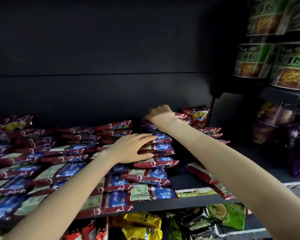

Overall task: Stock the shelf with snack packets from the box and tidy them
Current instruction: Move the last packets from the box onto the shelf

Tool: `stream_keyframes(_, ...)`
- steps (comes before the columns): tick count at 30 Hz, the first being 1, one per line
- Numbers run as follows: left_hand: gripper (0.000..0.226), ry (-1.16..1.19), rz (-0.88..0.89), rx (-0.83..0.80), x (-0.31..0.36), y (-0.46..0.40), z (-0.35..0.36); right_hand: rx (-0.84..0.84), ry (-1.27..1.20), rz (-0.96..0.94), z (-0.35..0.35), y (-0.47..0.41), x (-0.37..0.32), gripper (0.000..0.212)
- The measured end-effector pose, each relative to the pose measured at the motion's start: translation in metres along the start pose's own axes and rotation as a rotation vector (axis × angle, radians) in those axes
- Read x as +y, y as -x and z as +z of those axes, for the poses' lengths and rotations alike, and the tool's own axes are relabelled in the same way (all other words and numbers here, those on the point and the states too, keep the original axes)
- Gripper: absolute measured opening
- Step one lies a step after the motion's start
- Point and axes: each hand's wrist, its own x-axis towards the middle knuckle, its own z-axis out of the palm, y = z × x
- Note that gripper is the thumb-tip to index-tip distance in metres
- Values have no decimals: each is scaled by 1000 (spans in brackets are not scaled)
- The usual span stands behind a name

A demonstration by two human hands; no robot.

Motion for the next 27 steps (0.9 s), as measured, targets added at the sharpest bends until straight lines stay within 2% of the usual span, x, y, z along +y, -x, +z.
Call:
stream_keyframes(2, 58, 70, -9, -10, -2, 5, -2, -7, -159, -33, 12, -10, -3, 52)
stream_keyframes(5, 50, 62, -15, 71, -2, 6, 0, 42, -667, -10, 27, -10, -1, 69)
stream_keyframes(7, 48, 25, -34, 128, 0, 2, 5, 67, -883, -6, 34, -3, 3, 71)
stream_keyframes(10, 46, -20, -60, 168, 1, -8, 10, 82, -875, 134, 52, 8, 15, 68)
stream_keyframes(13, 43, -53, -72, 179, -3, -11, 13, -149, -918, 316, 66, 14, 20, 63)
stream_keyframes(15, 41, -58, -85, 199, -5, -10, 15, -264, -1042, 336, 69, 17, 14, 59)
stream_keyframes(21, 37, -127, -137, 241, -7, -7, 19, -172, -1213, 308, 64, 10, -20, 54)
stream_keyframes(24, 39, -126, -148, 254, -4, -6, 14, -148, -1089, 299, 71, 8, -17, 53)
stream_keyframes(27, 44, -123, -136, 233, 2, -6, 11, -48, -1020, 366, 72, 13, -8, 55)
